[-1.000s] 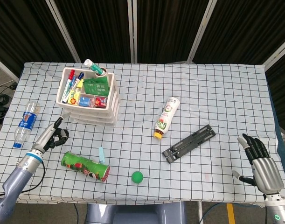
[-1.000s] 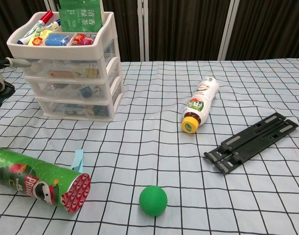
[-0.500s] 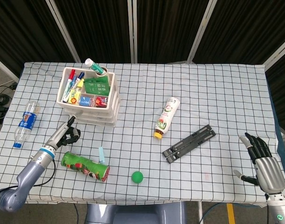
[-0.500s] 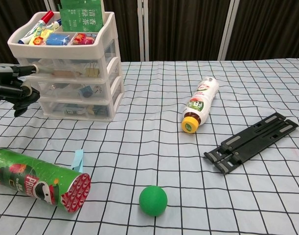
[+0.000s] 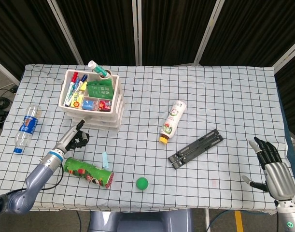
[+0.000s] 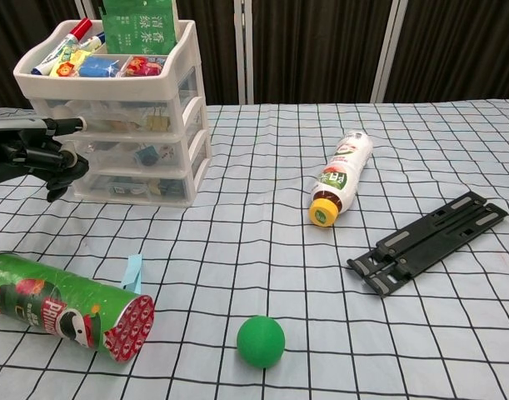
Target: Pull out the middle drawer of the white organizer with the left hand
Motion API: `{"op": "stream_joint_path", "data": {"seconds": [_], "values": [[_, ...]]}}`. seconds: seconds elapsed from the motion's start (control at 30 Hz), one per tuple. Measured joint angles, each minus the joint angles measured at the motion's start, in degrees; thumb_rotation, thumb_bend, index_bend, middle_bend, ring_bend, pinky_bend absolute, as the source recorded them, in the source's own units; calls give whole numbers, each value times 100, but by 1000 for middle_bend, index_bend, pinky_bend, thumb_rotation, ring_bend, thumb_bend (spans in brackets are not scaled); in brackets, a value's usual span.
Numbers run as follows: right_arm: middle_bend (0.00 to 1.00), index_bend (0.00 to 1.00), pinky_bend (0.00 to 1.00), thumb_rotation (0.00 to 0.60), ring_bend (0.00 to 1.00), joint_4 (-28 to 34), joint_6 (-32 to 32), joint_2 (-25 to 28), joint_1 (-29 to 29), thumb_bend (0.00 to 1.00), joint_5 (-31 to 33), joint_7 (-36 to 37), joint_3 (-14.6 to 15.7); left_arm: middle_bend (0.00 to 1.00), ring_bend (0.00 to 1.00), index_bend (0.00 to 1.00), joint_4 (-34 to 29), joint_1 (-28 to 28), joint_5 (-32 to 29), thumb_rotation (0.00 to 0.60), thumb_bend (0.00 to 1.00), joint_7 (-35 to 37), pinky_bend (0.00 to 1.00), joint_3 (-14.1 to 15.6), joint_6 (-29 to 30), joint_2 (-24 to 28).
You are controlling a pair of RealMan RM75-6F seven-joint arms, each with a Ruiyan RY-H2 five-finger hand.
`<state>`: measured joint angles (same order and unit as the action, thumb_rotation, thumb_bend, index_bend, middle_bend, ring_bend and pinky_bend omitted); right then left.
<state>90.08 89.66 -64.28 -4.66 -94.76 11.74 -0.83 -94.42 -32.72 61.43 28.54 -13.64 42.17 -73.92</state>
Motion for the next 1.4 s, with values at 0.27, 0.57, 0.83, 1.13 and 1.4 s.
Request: {"op": "stream_joint_path", "data": {"seconds": [0.27, 0.57, 0.83, 1.13, 1.4], "values": [[0, 0, 0, 600, 0, 3, 1, -4, 3, 34, 7, -8, -4, 782, 753, 56, 57, -104, -72, 600, 999, -80, 681, -23, -60, -132], [0, 0, 0, 600, 0, 12, 9, 5, 7, 35, 2, 5, -3, 782, 753, 77, -5, -130, -27, 600, 1000, -145, 681, -41, -4, -155], [0, 0, 0, 600, 0, 17, -3, 4, 6, 34, 4, -7, 0, 782, 753, 76, 24, -139, 18, 600, 999, -132, 681, -10, -32, -201], [0, 0, 0, 600, 0, 17, -18, -5, 1, 34, 6, -24, 1, 782, 753, 77, 105, -107, 183, 600, 1000, 40, 681, -52, 49, -251], [0, 0, 0, 600, 0, 17, -51, -19, -6, 35, 14, -50, 7, 782, 753, 80, 202, -109, 269, 600, 999, 288, 681, -68, -46, -300]]}}
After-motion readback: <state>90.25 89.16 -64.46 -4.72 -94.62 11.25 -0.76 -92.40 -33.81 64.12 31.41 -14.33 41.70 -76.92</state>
